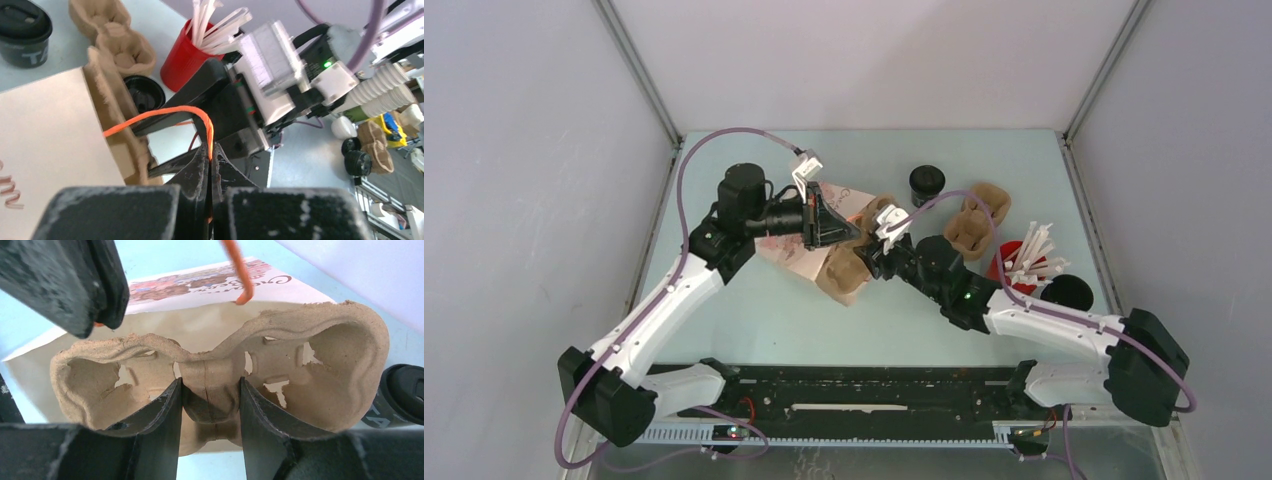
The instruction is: Pack the takeout coffee
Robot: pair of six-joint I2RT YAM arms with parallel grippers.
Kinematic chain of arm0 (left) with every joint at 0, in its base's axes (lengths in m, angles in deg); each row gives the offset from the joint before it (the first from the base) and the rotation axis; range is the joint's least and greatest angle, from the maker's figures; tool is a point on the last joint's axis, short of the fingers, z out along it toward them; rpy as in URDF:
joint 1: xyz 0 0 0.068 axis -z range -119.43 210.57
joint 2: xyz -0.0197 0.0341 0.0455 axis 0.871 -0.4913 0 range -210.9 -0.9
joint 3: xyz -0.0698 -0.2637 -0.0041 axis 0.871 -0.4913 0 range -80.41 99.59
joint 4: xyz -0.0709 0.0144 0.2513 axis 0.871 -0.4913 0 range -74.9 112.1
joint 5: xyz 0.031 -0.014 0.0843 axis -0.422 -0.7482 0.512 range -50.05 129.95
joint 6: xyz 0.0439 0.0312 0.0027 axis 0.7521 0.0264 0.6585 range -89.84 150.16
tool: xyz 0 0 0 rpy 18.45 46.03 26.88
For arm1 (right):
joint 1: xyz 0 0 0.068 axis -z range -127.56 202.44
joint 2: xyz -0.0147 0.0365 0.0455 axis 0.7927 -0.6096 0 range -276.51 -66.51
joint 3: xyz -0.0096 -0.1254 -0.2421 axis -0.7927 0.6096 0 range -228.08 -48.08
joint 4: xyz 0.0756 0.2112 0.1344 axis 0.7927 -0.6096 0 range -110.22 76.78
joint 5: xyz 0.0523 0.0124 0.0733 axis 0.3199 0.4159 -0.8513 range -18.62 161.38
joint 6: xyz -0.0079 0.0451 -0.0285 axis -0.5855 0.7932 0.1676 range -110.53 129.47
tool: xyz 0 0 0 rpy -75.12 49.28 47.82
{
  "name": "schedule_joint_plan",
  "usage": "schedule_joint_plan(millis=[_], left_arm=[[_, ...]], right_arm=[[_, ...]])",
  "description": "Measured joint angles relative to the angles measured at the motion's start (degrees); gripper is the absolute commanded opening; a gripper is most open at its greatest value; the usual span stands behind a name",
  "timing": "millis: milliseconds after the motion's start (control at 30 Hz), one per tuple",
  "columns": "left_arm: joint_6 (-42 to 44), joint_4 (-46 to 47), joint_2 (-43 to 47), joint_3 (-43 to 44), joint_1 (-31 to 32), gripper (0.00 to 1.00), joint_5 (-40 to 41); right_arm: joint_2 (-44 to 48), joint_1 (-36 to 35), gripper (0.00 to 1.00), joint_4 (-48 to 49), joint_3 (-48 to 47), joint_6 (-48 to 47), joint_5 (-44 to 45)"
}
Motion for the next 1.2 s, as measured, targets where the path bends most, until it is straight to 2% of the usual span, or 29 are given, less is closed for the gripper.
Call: schedule_joint_plan(millis=[133, 367, 833, 1033, 1200], left_arm=[[-4.8, 6.5, 0.0, -1.7, 0.0, 0.00, -2.5], [-10.1, 12.3, 0.0, -2.4, 0.1, 0.00, -5.5], [-10.5, 13.7, 0.0, -2.4, 0.0, 0.00, -8.3], [-10.4, 13.9, 0.0, -2.4, -0.2, 0.00, -9.7], [-8.8, 12.2, 0.0, -2.4, -0.3, 0.00, -9.4]], right_arm=[[-3.0, -0.4, 0.31, 3.1, 0.1, -1.4, -0.4], [-5.9, -1.0, 0.32, 8.8, 0.4, -3.3, -1.2], [-9.7, -1.0, 0.35, 17.2, 0.4, -3.3, -14.1], [-7.9, -1.0, 0.35, 13.7, 0.4, -3.2, -18.5], [-1.5, -1.1, 0.35, 4.1, 1.5, -2.2, -14.1]])
